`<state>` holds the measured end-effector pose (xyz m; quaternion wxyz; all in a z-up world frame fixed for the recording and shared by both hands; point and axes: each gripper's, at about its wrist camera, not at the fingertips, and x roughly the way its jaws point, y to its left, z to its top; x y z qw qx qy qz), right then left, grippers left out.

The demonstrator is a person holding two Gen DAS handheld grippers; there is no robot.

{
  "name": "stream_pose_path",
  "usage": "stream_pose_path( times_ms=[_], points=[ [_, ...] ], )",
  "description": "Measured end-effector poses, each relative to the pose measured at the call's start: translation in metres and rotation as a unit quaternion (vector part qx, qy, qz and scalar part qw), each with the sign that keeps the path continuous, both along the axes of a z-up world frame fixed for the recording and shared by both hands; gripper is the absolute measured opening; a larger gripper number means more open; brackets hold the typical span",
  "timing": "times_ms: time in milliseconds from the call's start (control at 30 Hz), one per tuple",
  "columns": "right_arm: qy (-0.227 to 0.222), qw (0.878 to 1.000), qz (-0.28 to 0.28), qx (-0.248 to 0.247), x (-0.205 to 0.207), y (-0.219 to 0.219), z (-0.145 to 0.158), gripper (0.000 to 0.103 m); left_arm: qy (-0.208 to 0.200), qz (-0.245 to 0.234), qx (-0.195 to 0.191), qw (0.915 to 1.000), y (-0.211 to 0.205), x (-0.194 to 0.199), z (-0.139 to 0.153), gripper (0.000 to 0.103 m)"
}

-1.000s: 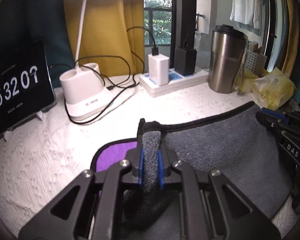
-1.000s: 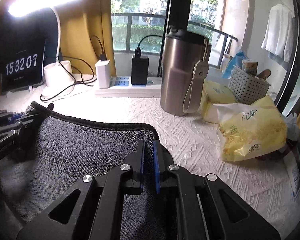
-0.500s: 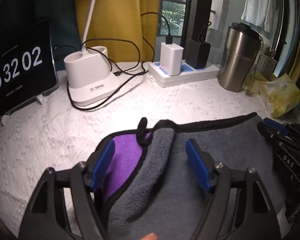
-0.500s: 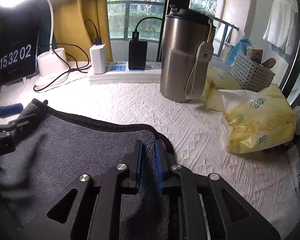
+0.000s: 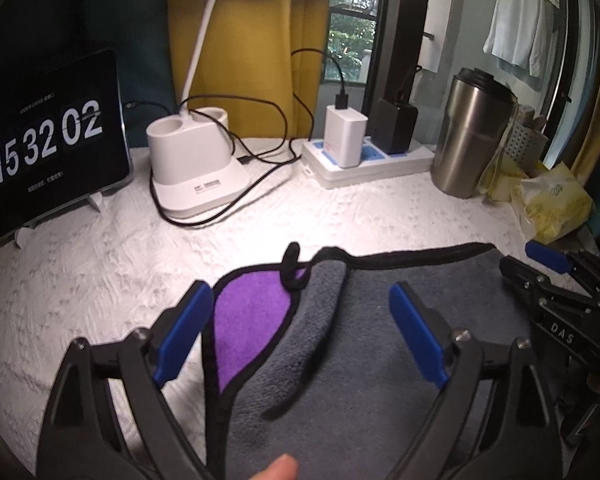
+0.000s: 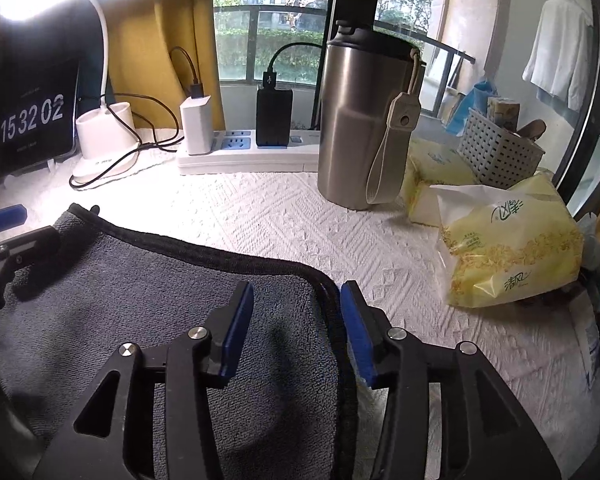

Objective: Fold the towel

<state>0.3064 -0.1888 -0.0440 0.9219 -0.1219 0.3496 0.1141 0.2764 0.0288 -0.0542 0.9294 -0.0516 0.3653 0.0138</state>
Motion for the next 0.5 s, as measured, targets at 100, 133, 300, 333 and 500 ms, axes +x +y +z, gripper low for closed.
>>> stream_pose_path(
  times_ms=[100, 133, 300, 333, 500],
  points=[
    [-0.009, 1.0, 0.001, 0.002, -0.006, -0.001, 0.007, 0.049, -0.009, -0.002, 0.001, 1.0, -0.002, -0.007, 0.007, 0.092],
    [-0.011, 1.0, 0.001, 0.003, -0.008, -0.002, 0.009, 0.049, -0.013, -0.003, 0.001, 0.9999, -0.003, -0.01, 0.01, 0.092],
    [-0.027, 1.0, 0.005, 0.008, -0.021, -0.003, 0.021, 0.05, -0.026, -0.006, -0.001, 0.9996, -0.006, -0.023, 0.021, 0.092],
    [-0.03, 0.999, 0.007, 0.009, -0.024, -0.003, 0.023, 0.05, -0.029, -0.006, -0.003, 0.9996, -0.006, -0.026, 0.023, 0.092],
    [-0.037, 0.999, 0.013, 0.011, -0.036, -0.003, 0.03, 0.05, -0.032, -0.007, -0.007, 0.9994, -0.006, -0.036, 0.028, 0.092]
  ],
)
